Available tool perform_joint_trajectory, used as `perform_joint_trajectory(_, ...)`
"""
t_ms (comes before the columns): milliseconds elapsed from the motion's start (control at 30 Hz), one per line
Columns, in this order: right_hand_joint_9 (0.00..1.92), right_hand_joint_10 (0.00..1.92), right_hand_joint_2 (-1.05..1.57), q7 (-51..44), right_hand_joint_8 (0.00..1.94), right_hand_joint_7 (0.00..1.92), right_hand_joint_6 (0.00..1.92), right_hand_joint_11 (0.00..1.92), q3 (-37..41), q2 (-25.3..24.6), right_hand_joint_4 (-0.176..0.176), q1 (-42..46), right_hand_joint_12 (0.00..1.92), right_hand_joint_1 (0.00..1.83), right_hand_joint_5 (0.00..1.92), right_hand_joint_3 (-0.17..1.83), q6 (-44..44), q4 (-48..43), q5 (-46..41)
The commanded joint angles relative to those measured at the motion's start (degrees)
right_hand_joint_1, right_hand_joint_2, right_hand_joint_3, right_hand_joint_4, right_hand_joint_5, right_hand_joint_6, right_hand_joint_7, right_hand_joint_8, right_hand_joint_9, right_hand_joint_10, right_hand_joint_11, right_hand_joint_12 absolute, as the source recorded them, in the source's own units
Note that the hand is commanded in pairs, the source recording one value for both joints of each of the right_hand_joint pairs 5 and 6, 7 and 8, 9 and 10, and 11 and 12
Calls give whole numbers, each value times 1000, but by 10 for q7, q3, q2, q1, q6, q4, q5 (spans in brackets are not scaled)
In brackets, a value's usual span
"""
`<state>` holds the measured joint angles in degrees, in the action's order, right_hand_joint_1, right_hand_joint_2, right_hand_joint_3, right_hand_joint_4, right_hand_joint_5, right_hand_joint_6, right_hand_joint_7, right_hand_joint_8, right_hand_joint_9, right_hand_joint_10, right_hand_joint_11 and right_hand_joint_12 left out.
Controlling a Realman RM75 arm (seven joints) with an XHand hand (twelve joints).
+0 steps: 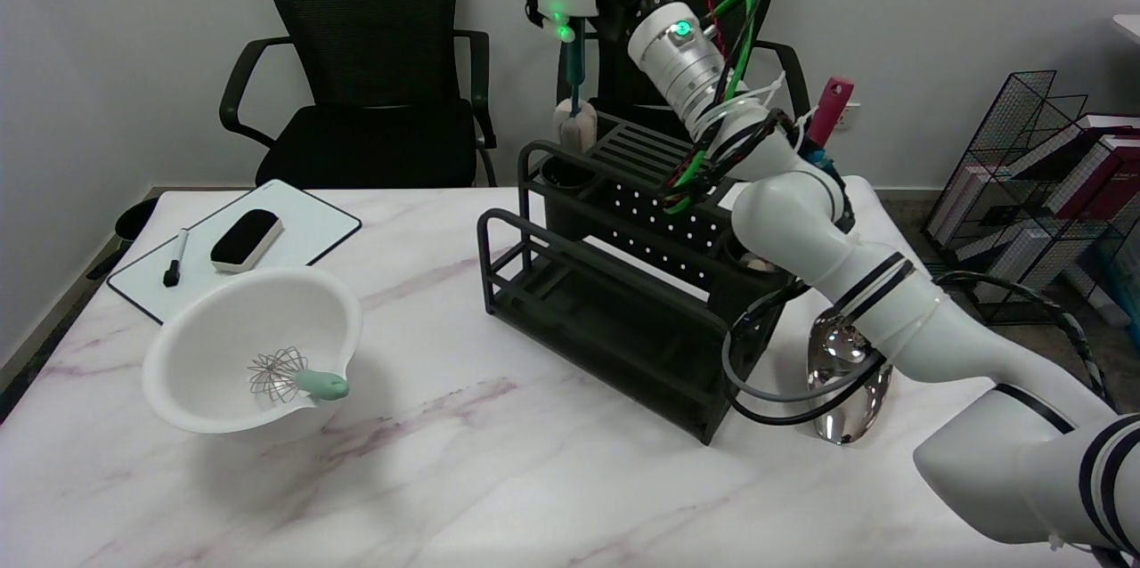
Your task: Pick up the blue sponge bottle brush.
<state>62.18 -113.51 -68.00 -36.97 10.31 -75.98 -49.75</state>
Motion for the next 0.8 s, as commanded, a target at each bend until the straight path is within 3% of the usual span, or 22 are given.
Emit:
perform_joint_trajectory(33,1920,1920,1560,3,1920,1920,1920,1920,37,28,0,28,1920,1133,1920,441,-8,-82,-14)
perform_joint_trajectory(200,1920,1920,1571,0,1920,1920,1920,1920,38,26,0,15,1920,1130,1920,420,-4,-114,-83)
perform_joint_trajectory(333,1920,1920,1571,-1,1920,1920,1920,1920,44,28,0,20,1920,1132,1920,377,0,-157,-83)
perform_joint_trajectory(433,1920,1920,1571,3,1920,1920,1920,1920,35,30,0,41,1920,1131,1920,333,25,-184,-91)
perform_joint_trajectory(667,1920,1920,1571,3,1920,1920,1920,1920,0,32,0,87,1920,1126,1920,263,55,-260,-208)
perform_joint_trajectory(800,1920,1920,1571,4,1920,1920,1920,1920,-26,35,0,118,1920,1123,1920,217,58,-313,-216)
